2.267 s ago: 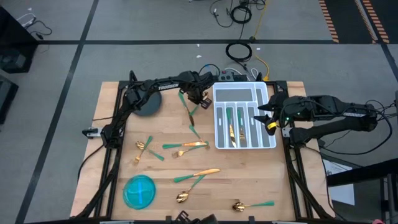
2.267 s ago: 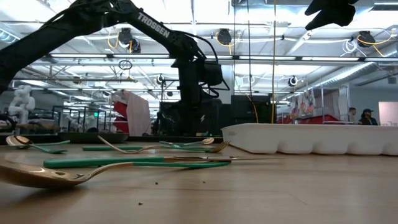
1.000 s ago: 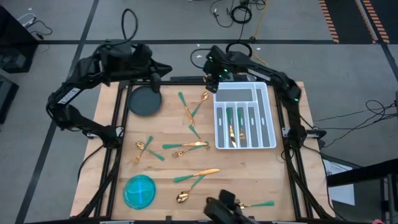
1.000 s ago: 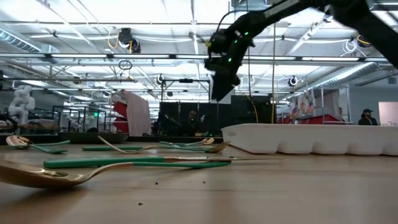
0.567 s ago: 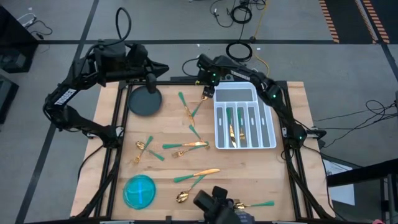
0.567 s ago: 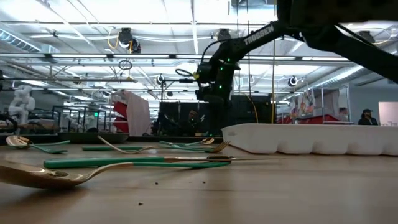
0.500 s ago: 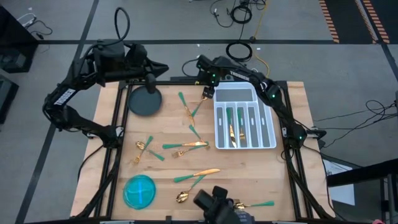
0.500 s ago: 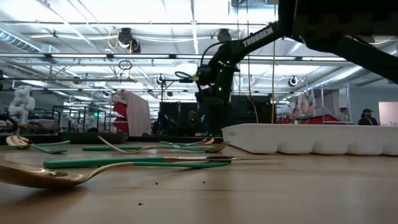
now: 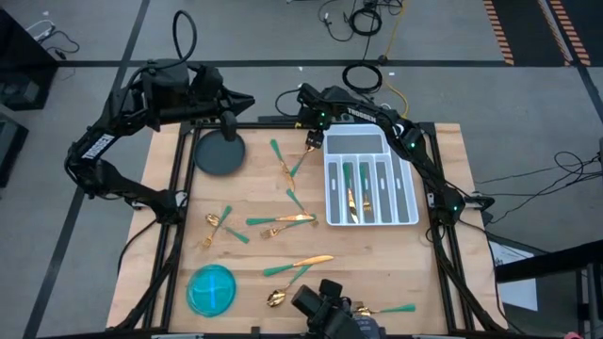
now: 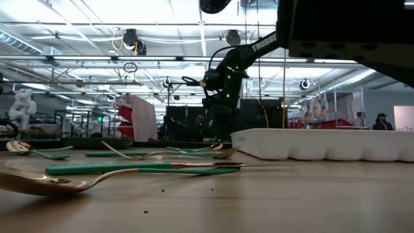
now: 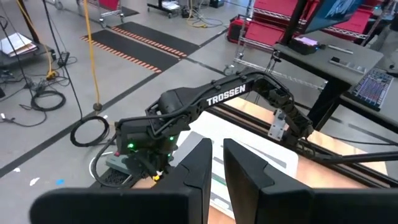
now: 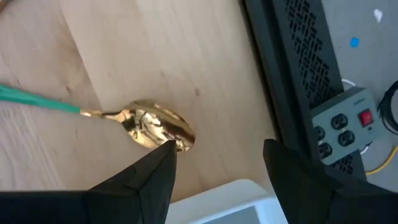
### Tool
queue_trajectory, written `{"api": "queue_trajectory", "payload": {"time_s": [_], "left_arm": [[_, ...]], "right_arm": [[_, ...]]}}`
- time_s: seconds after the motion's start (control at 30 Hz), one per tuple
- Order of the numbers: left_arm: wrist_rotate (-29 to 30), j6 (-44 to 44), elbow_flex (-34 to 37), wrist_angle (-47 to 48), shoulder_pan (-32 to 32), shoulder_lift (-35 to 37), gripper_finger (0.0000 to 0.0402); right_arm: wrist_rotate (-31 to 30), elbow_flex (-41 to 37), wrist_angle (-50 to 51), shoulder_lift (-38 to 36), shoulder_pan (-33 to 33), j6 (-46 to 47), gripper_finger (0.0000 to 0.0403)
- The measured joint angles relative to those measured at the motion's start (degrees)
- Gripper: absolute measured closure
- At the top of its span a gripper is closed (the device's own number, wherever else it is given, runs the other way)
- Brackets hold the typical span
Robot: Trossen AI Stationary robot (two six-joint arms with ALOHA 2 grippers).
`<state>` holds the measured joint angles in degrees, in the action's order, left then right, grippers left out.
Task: Sort silverware
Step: Put the top center green spoon into the left slot of the white silverware tray
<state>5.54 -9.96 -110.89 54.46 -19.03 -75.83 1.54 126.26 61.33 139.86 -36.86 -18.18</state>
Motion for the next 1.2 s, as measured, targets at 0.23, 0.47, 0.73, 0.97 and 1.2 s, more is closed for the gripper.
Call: {"api": "queue_trajectory", "payload": {"time_s": [0.23, 0.47, 0.73, 0.97, 1.2], "left_arm": [[0.74, -0.18, 0.00, 0.00, 0.00, 0.00, 0.0351], [2.01, -0.22, 0.00, -0.03, 0.00, -0.59, 0.0351], [1.53, -0.10, 0.00, 0.17, 0.00, -3.21, 0.0351], [4.66, 2.78, 0.00, 0.24, -0.15, -4.95, 0.0352], [7.72, 2.77, 7.66, -2.52, -7.88, -6.94, 0.0361]], "right_arm": [[0.15, 0.13, 2.49, 0.63, 0.04, -1.19, 0.0167], [-0.14, 0.09, 2.90, 0.78, 0.09, -2.20, 0.0183], [-0.24, -0.07, 4.36, 0.83, 1.79, -5.09, 0.0312], [-4.25, -0.09, 6.24, 0.39, 2.58, -7.53, 0.0396], [-4.73, -0.11, 17.75, -12.53, 2.89, -5.24, 0.0402]]}}
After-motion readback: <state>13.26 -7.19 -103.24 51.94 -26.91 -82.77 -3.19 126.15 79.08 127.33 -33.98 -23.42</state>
